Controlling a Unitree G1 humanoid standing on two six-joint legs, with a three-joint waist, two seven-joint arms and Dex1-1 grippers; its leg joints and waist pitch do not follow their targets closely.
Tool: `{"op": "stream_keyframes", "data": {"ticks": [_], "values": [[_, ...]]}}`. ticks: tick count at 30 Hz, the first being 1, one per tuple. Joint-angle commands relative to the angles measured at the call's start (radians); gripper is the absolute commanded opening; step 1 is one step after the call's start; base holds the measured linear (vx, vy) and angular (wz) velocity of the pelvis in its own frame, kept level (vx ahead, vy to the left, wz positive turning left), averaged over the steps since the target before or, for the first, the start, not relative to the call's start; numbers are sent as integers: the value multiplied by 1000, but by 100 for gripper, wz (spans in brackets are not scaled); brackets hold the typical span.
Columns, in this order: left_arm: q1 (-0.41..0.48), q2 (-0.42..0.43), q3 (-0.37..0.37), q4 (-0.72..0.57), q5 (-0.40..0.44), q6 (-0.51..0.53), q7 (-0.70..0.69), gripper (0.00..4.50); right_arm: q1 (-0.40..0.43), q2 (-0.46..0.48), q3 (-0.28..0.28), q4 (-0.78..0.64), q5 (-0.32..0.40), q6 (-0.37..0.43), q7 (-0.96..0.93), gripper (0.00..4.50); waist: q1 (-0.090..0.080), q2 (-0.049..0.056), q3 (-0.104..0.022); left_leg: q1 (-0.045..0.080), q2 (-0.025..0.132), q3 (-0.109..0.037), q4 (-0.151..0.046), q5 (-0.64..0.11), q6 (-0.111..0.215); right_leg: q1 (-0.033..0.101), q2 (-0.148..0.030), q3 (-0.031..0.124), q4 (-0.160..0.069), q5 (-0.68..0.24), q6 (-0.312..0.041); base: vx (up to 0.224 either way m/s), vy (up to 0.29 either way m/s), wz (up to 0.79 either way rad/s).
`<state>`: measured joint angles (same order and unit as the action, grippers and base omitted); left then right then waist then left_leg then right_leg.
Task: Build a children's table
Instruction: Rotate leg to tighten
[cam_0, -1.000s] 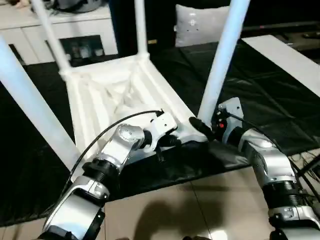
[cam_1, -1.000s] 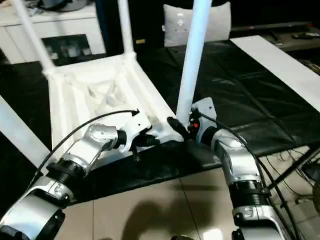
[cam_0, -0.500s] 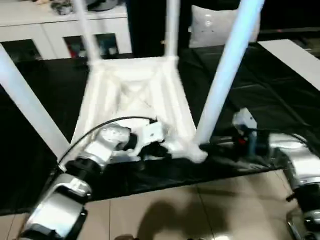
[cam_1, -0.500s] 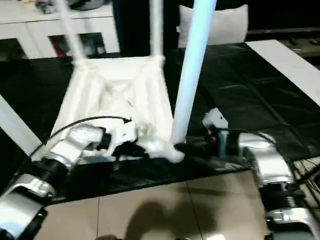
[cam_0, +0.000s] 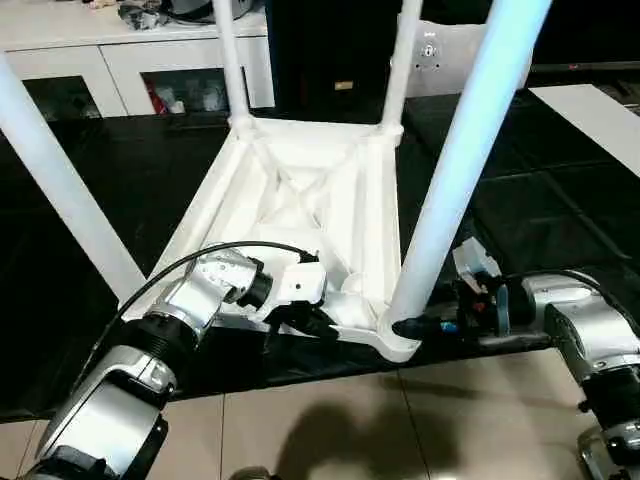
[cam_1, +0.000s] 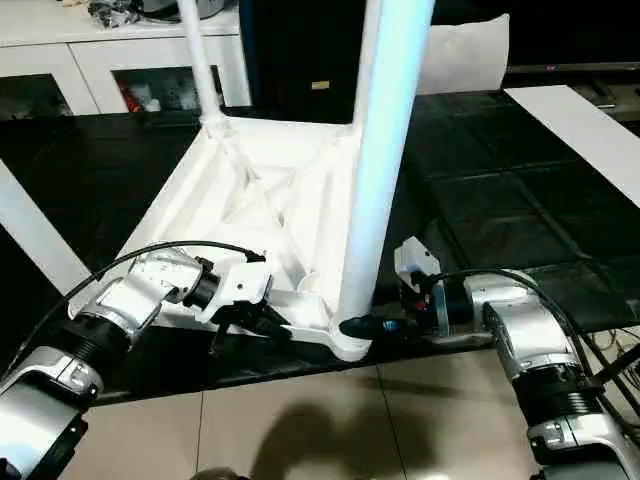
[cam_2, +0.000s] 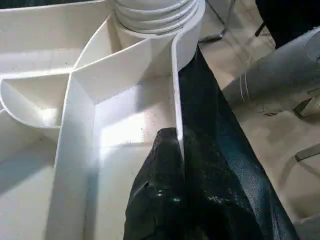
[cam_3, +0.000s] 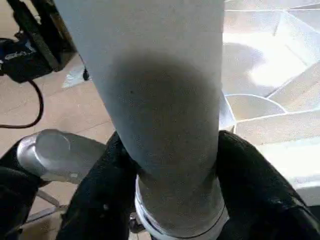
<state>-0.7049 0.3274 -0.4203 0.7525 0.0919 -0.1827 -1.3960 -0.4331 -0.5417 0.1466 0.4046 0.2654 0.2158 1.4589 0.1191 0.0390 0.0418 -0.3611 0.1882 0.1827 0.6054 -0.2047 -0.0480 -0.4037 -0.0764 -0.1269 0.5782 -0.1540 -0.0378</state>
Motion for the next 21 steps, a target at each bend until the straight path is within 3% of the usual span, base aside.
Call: {"op": "stream_keyframes", "data": {"ticks": [1, 2, 3, 4, 6, 9, 10, 12, 15, 18, 19, 21], "values": [[-2, -12, -41, -4, 14, -11, -49, 0, -9, -2, 5, -14, 30, 26, 32, 202, -4, -11, -72, 7, 52, -17, -62, -114, 98, 64, -83, 58, -65, -272, -156, 0, 0, 0], [-1, -13, -38, -5, 10, -4, -49, 0, -7, -1, 3, -17, 34, 29, 31, 201, -4, -11, -72, 7, 52, -17, -62, -114, 98, 64, -83, 58, -65, -272, -156, 0, 0, 0], [6, -31, -2, -25, -18, 89, -3, 0, 9, 16, -19, -55, 41, 70, -38, 201, -6, -11, -71, 7, 52, -15, -63, -108, 95, 65, -81, 59, -65, -269, -157, 0, 0, 0], [6, -32, -1, -25, -18, 92, 0, 0, 9, 18, -20, -55, 40, 72, -42, 201, -3, -10, -71, 7, 52, -17, -63, -106, 95, 64, -83, 59, -64, -268, -158, 0, 0, 0], [7, -63, 36, -45, -25, 193, 103, 0, 7, 76, -46, -63, -7, 115, -234, 201, -7, -10, -68, 9, 50, -17, -64, -123, 86, 63, -82, 57, -70, -306, -149, 0, 0, 0], [12, -92, 56, -65, -31, 250, 166, 0, -9, 132, -70, -45, -42, 147, -399, 200, -29, -13, -59, 12, 37, -18, -68, -168, 45, 64, -82, 46, -95, -480, -86, 0, 0, 0], [15, -116, 65, -78, -31, 283, 208, 0, -22, 170, -86, -31, -63, 175, -504, 199, -35, -13, -57, 12, 37, -19, -69, -175, 42, 63, -81, 44, -98, -495, -78, 0, 0, 0], [17, -150, 76, -95, -32, 328, 265, 0, -38, 220, -104, -13, -93, 196, -635, 198, -68, -13, -57, 8, 33, -25, -69, -197, 25, 64, -79, 37, -104, -523, -59, 0, 0, 0], [10, -189, 89, -98, -21, 365, 347, 0, -60, 268, -141, 13, -102, 221, -763, 198, -94, -11, -58, 9, 21, -21, -60, -197, 42, 61, -75, 34, -116, -549, -48, 0, 0, 0], [1, -235, 107, -99, -12, 407, 443, 0, -76, 314, -164, 20, -116, 235, -873, 198, -105, -8, -59, 9, 21, -20, -59, -189, 56, 56, -70, 35, -116, -518, -59, 0, 0, 0], [-4, -259, 115, -95, -6, 418, 496, 0, -79, 335, -175, 21, -121, 221, -916, 232, -108, -12, -62, 4, 22, -21, -61, -176, 70, 61, -69, 36, -110, -485, -66, 0, 0, 0], [-10, -270, 112, -82, 7, 400, 530, 0, -77, 343, -180, 23, -117, 183, -918, 266, -107, -9, -65, 5, 26, -21, -61, -169, 80, 61, -72, 40, -106, -456, -75, 0, 0, 0]]}}
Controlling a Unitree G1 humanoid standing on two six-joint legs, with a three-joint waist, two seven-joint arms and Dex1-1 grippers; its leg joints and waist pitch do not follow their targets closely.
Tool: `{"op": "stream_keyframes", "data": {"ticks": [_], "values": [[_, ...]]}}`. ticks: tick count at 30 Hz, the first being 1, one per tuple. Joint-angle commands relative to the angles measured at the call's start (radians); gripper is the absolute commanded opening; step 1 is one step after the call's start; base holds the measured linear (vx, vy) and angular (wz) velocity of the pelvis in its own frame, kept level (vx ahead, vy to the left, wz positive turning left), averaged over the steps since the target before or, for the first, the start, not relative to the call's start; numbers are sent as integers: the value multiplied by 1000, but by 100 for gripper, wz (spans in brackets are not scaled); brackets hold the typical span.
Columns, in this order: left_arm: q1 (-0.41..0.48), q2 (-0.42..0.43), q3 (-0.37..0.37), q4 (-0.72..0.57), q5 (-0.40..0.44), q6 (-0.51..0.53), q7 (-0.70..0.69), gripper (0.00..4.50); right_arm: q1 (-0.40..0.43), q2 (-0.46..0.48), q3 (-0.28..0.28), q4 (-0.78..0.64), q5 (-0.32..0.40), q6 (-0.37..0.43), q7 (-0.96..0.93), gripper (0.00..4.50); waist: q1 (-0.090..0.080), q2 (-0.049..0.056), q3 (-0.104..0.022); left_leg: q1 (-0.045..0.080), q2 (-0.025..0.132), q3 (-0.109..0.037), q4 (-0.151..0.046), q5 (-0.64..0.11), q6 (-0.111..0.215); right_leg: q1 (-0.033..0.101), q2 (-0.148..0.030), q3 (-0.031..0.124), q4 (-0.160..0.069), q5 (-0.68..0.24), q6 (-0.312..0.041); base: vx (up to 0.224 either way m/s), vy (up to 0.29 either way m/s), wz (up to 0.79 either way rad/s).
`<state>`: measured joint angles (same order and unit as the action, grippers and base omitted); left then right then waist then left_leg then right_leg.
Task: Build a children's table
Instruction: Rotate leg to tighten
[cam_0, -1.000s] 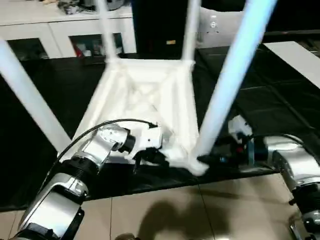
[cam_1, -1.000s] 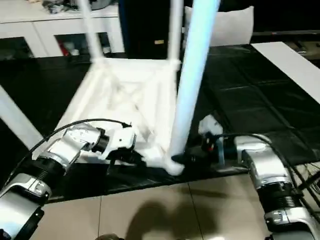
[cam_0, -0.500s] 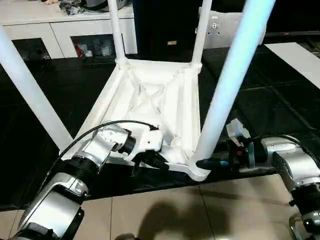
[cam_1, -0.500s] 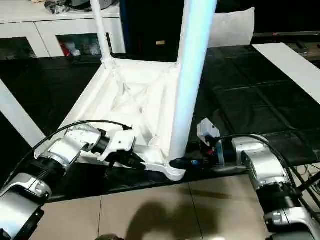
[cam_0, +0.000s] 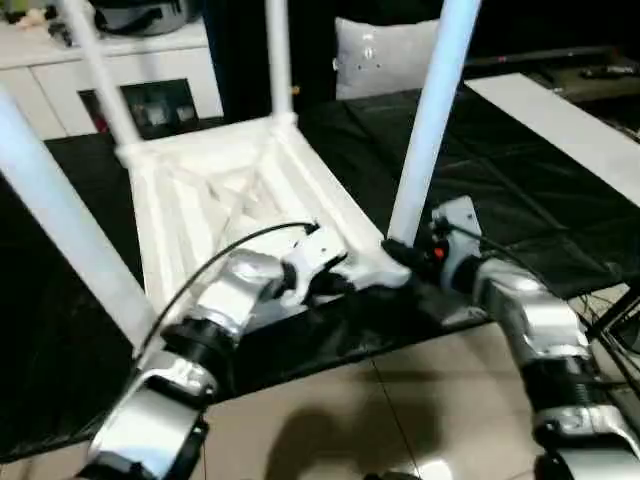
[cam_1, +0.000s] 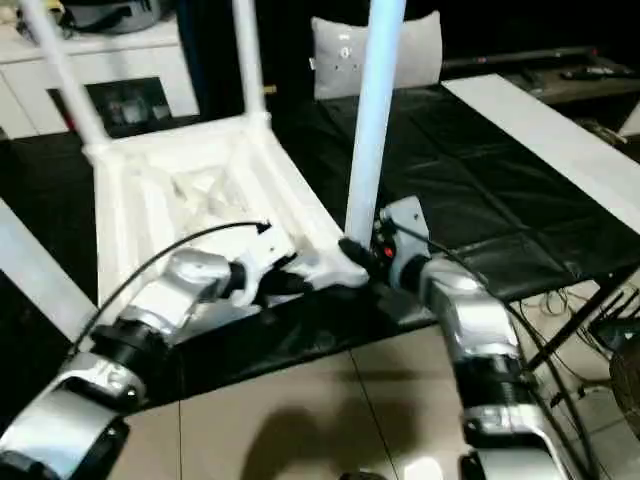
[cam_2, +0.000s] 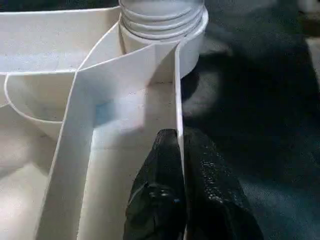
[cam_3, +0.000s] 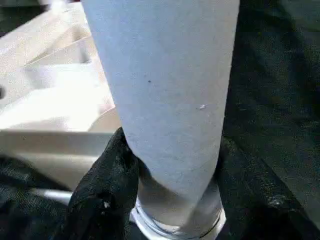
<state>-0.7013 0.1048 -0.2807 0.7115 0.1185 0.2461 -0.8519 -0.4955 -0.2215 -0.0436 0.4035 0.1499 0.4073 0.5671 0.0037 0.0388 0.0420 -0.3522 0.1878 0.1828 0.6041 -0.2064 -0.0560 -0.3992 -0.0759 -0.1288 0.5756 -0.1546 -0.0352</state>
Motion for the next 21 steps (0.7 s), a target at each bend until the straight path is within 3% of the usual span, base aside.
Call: {"op": "stream_keyframes", "data": {"ticks": [1, 3, 7, 10, 13, 15, 16, 21], "values": [[-15, -40, -35, -36, -3, -48, -11, 0, -3, 19, 6, 9, 11, -29, 2, 269, 9, -9, -66, -6, 27, -22, -60, -161, 92, 58, -73, 43, -101, -436, -82, 0, 0, 0], [-14, -25, -32, -39, 2, -52, -15, 0, 13, 9, 3, -18, 24, -45, 40, 300, 16, -8, -70, -7, 31, -21, -60, -133, 111, 59, -74, 49, -90, -360, -111, 0, 0, 0], [-8, 13, -34, -47, -2, -106, -60, 0, 49, -31, -2, -70, 57, -59, 117, 321, 33, -10, -73, -13, 35, -20, -59, -87, 133, 65, -75, 54, -75, -267, -141, 0, 0, 0], [6, 55, -53, -52, -11, -169, -148, 0, 66, -89, -1, -82, 73, -71, 196, 351, 44, -9, -72, -12, 39, -20, -60, -87, 145, 63, -79, 55, -75, -269, -142, 0, 0, 0], [11, 86, -70, -44, -9, -203, -206, 0, 74, -137, 11, -89, 83, -90, 284, 387, 51, -8, -69, -8, 42, -19, -61, -107, 133, 61, -79, 55, -76, -301, -139, 0, 0, 0], [17, 124, -91, -30, -15, -275, -296, 0, 93, -214, 52, -106, 89, -123, 443, 395, 60, -8, -68, -6, 45, -17, -61, -117, 126, 59, -80, 57, -78, -313, -132, 0, 0, 0], [16, 138, -103, -25, -9, -297, -320, 0, 95, -233, 60, -107, 89, -129, 479, 410, 70, -6, -67, -2, 49, -17, -62, -130, 128, 56, -79, 58, -77, -304, -132, 0, 0, 0], [14, 179, -136, -7, -10, -374, -436, 0, 87, -298, 100, -79, 72, -189, 593, 431, 88, -9, -70, -3, 49, -16, -62, -120, 119, 57, -82, 60, -68, -273, -149, 0, 0, 0]]}}
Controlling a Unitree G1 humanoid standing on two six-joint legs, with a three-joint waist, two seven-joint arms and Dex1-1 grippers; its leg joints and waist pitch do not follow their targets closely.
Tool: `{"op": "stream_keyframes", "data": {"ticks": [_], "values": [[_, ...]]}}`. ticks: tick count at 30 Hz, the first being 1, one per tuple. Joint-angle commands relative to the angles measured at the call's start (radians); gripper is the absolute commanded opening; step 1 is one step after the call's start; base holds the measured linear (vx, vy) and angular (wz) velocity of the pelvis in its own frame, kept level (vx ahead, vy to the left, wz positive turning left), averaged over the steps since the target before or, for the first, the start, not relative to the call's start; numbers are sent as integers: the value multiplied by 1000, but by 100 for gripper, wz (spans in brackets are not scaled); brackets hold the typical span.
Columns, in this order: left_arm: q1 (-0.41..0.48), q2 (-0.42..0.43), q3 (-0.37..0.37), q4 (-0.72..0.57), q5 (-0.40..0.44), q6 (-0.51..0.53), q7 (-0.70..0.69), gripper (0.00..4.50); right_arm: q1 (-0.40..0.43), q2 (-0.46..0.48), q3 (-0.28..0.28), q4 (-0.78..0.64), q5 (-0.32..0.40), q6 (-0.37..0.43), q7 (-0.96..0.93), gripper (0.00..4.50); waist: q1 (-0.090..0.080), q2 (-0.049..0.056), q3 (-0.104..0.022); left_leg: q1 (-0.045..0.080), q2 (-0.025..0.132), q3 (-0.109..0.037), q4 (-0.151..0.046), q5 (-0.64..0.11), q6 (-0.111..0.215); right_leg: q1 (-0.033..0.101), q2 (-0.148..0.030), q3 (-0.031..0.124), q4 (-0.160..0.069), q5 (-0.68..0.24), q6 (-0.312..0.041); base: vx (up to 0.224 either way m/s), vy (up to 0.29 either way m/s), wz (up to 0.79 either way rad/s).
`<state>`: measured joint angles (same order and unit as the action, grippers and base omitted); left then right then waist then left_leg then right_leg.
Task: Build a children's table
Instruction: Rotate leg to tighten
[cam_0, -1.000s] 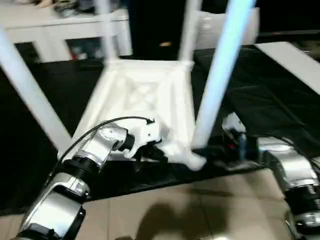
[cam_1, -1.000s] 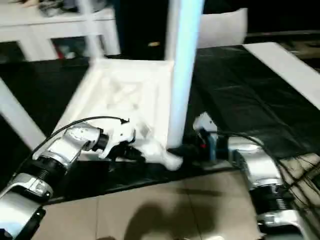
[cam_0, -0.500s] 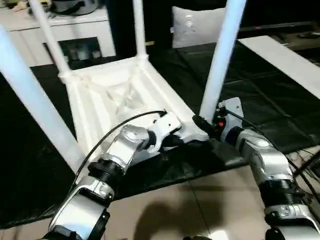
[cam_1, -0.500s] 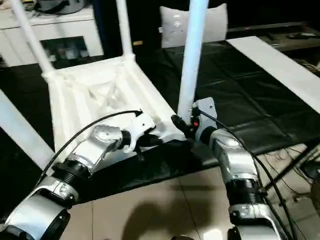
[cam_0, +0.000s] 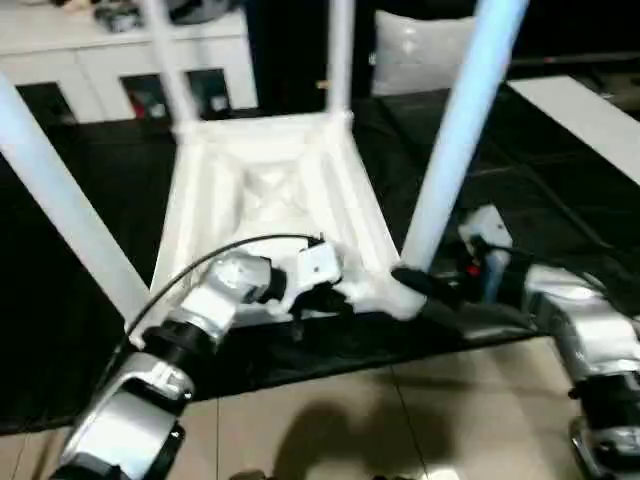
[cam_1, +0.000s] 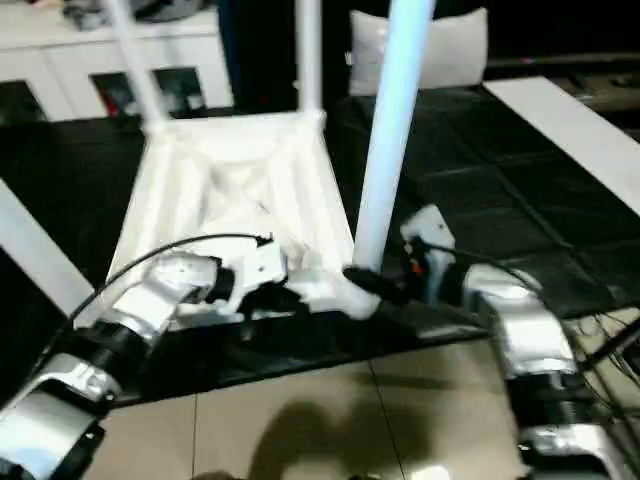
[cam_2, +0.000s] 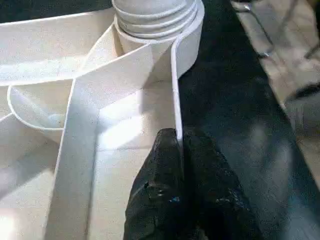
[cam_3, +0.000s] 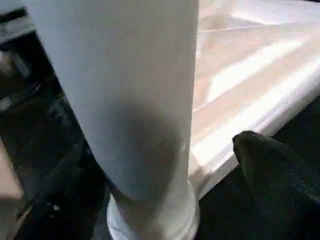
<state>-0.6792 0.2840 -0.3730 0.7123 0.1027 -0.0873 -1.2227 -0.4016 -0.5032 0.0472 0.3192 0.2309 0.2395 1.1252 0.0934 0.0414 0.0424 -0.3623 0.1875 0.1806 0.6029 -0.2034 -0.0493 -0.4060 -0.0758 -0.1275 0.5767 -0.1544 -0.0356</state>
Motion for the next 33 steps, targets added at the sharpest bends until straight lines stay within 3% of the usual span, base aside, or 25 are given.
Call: {"op": "stream_keyframes", "data": {"ticks": [1, 5, 12, 23, 27, 28, 32, 33], "values": [[-7, 8, -52, -9, 2, -53, -97, 0, -7, -33, 22, 7, -2, -29, 88, 431, 1, -12, -71, 6, 48, -14, -60, -121, 115, 66, -82, 59, -67, -268, -152, 0, 0, 0], [-15, 21, -79, 9, 0, -130, -184, 0, -13, -77, 75, 12, 35, -22, 266, 405, 10, -19, -71, 3, 51, -14, -58, -111, 131, 67, -83, 59, -65, -265, -153, 0, 0, 0], [-25, 24, -104, 13, -3, -166, -258, 0, -24, -90, 122, 24, 44, -17, 368, 353, 24, -16, -72, 8, 54, -15, -60, -111, 114, 63, -84, 60, -65, -282, -154, 0, 0, 0], [-33, 15, -98, 40, -14, -177, -289, 0, -9, -94, 137, 3, 83, 34, 438, 255, 30, -14, -74, 6, 53, -17, -59, -106, 107, 67, -83, 58, -65, -281, -146, 0, 0, 0], [-29, 6, -74, 33, -20, -108, -240, 0, 0, -69, 98, -12, 110, 51, 392, 229, 32, -15, -73, 6, 52, -16, -59, -98, 106, 66, -83, 58, -64, -272, -151, 0, 0, 0], [-30, -6, -56, 30, -16, -43, -185, 0, 4, -46, 73, -23, 107, 54, 325, 224, 29, -14, -72, 6, 52, -15, -60, -107, 101, 66, -82, 58, -67, -290, -145, 0, 0, 0], [-20, -36, -14, -3, -50, 61, -121, 0, -23, 20, 42, 12, 30, 91, 85, 209, 8, -16, -58, 14, 38, -15, -65, -169, 56, 64, -80, 45, -96, -485, -82, 0, 0, 0], [-19, -38, -13, -6, -51, 68, -117, 0, -25, 25, 39, 15, 28, 93, 72, 208, 8, -16, -58, 14, 38, -15, -65, -169, 56, 64, -80, 45, -96, -485, -82, 0, 0, 0]]}}
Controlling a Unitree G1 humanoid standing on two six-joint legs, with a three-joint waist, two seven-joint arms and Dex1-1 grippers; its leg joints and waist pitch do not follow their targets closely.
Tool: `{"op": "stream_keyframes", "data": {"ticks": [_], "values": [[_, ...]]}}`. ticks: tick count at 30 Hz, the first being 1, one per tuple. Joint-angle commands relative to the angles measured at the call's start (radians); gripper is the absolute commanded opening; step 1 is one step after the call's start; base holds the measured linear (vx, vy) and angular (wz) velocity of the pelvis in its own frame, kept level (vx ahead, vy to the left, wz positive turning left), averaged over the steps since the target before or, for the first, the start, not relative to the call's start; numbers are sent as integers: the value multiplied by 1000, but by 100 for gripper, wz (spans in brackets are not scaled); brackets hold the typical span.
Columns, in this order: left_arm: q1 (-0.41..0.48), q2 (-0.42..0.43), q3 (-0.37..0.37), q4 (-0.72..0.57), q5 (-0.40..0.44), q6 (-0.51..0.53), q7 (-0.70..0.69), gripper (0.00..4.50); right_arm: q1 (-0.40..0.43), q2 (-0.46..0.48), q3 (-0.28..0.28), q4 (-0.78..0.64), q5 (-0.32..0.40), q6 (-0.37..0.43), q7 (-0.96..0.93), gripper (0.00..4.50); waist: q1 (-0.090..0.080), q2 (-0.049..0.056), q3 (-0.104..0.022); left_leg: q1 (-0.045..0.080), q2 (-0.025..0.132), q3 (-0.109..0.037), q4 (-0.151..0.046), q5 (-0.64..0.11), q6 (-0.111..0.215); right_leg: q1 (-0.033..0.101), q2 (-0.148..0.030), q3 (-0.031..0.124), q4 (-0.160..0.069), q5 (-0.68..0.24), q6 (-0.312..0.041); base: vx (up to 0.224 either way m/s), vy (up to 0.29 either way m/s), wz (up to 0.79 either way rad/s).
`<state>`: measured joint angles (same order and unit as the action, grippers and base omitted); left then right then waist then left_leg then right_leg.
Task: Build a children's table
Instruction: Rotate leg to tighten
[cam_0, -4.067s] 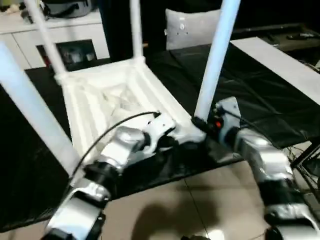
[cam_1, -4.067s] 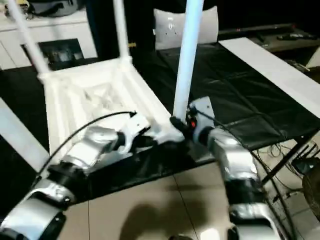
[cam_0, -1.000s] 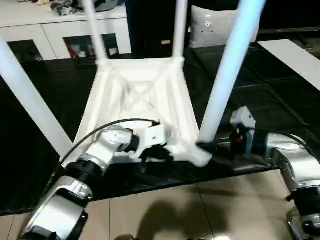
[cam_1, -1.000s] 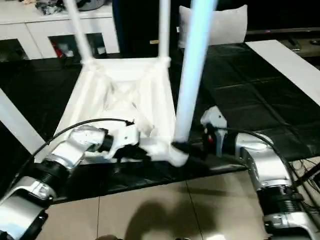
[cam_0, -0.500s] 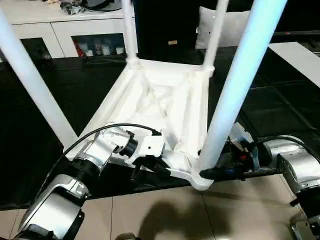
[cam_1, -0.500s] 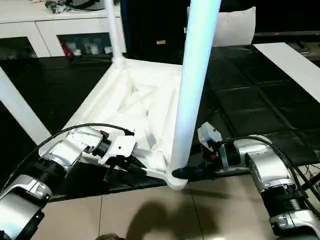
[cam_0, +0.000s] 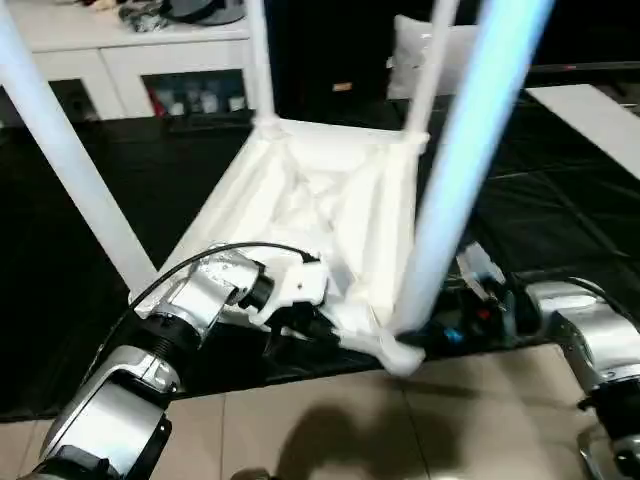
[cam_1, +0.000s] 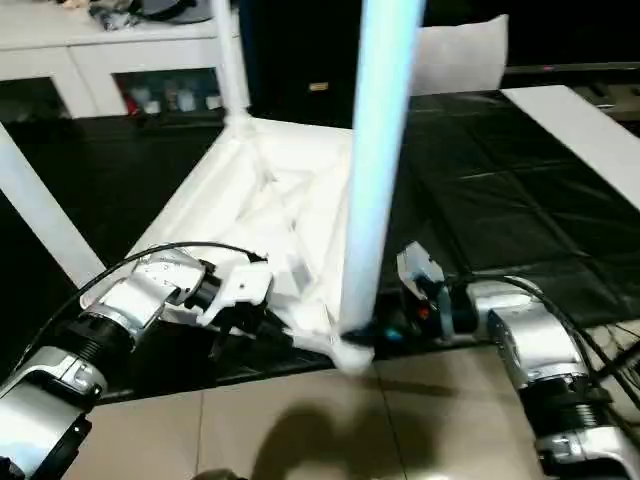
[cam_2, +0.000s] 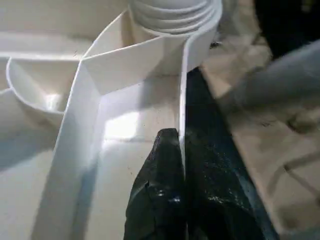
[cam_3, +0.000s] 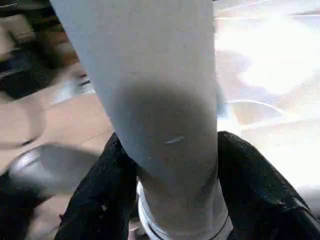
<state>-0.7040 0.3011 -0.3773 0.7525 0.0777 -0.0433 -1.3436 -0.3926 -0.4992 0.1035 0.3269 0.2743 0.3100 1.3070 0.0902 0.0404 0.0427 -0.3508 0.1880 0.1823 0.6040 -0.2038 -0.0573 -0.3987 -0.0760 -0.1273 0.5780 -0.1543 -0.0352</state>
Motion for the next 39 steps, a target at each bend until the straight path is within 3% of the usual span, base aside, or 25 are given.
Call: {"op": "stream_keyframes", "data": {"ticks": [1, 3, 5, 6, 7, 9, 11, 12, 15, 16, 20, 23, 26, 32, 35, 37, 39], "values": [[10, -62, -2, -57, -29, 51, 24, 0, -42, 39, -26, 19, -25, 29, -163, 208, -10, -17, -57, -3, 30, -21, -66, -185, 47, 61, -78, 36, -104, -536, -50, 0, 0, 0], [18, -84, 14, -81, -33, 98, 84, 0, -60, 77, -42, 40, -47, 52, -282, 204, -29, -17, -57, -3, 27, -22, -64, -194, 50, 60, -77, 34, -112, -552, -37, 0, 0, 0], [12, -127, 41, -93, -32, 166, 181, 0, -84, 123, -60, 69, -78, 79, -424, 202, -54, -20, -58, -4, 24, -21, -60, -199, 60, 56, -74, 34, -110, -542, -50, 0, 0, 0], [12, -127, 41, -93, -32, 166, 181, 0, -84, 123, -60, 69, -78, 79, -424, 201, -54, -20, -58, -4, 24, -21, -60, -199, 60, 56, -74, 34, -110, -542, -50, 0, 0, 0], [-5, -181, 71, -92, -28, 223, 295, 0, -116, 178, -88, 109, -111, 98, -588, 200, -64, -20, -58, -5, 18, -19, -55, -186, 63, 56, -71, 29, -115, -553, -45, 0, 0, 0], [-10, -207, 84, -96, -28, 250, 346, 0, -127, 206, -101, 118, -125, 102, -653, 200, -73, -20, -60, -5, 14, -19, -53, -182, 67, 55, -70, 26, -120, -560, -37, 0, 0, 0], [-14, -250, 84, -98, -8, 264, 428, 0, -142, 256, -131, 132, -128, 85, -755, 200, -80, -18, -66, -9, 19, -21, -55, -159, 79, 58, -71, 32, -109, -492, -57, 0, 0, 0], [-14, -254, 82, -96, -4, 262, 438, 0, -143, 259, -132, 134, -129, 82, -764, 233, -80, -18, -66, -9, 19, -21, -55, -159, 79, 58, -71, 32, -109, -492, -57, 0, 0, 0], [-16, -267, 72, -84, 21, 241, 480, 0, -134, 273, -139, 127, -120, 49, -767, 267, -76, -18, -71, -14, 23, -19, -55, -111, 116, 61, -72, 41, -96, -396, -90, 0, 0, 0], [-15, -266, 73, -86, 23, 241, 484, 0, -126, 273, -136, 114, -116, 44, -751, 276, -68, -15, -73, -13, 31, -19, -55, -81, 132, 59, -73, 46, -87, -327, -119, 0, 0, 0], [-17, -251, 73, -80, 35, 222, 487, 0, -102, 261, -133, 83, -110, 31, -718, 309, -44, -8, -78, -16, 38, -21, -52, -11, 163, 61, -77, 53, -63, -191, -163, 0, 0, 0], [-21, -217, 76, -60, 45, 185, 474, 0, -67, 208, -130, 50, -94, -12, -636, 325, -37, -11, -77, -17, 37, -19, -52, -28, 170, 66, -79, 51, -66, -195, -160, 0, 0, 0], [-23, -192, 70, -48, 47, 152, 441, 0, -47, 160, -131, 28, -70, -32, -548, 363, -27, -12, -73, -17, 35, -17, -54, -58, 162, 67, -78, 50, -74, -261, -134, 0, 0, 0], [-19, -116, 20, -30, 51, 60, 288, 0, -8, 22, -97, -16, -43, -78, -303, 407, -18, -6, -69, -11, 40, -20, -56, -107, 145, 61, -77, 48, -84, -328, -111, 0, 0, 0], [-22, -93, 2, -16, 60, 15, 248, 0, -4, -13, -82, -11, -49, -112, -244, 431, -11, -6, -71, -12, 42, -20, -55, -105, 141, 60, -78, 49, -77, -303, -125, 0, 0, 0], [-12, -60, -27, -19, 46, -72, 122, 0, 5, -57, -48, -10, -37, -135, -127, 431, -4, -5, -72, -11, 44, -20, -55, -105, 145, 60, -79, 50, -77, -294, -131, 0, 0, 0], [-8, -45, -44, -27, 47, -89, 70, 0, 6, -67, -41, -8, -16, -121, -62, 431, 5, -4, -73, -9, 48, -19, -55, -104, 149, 59, -80, 53, -71, -272, -140, 0, 0, 0]]}}
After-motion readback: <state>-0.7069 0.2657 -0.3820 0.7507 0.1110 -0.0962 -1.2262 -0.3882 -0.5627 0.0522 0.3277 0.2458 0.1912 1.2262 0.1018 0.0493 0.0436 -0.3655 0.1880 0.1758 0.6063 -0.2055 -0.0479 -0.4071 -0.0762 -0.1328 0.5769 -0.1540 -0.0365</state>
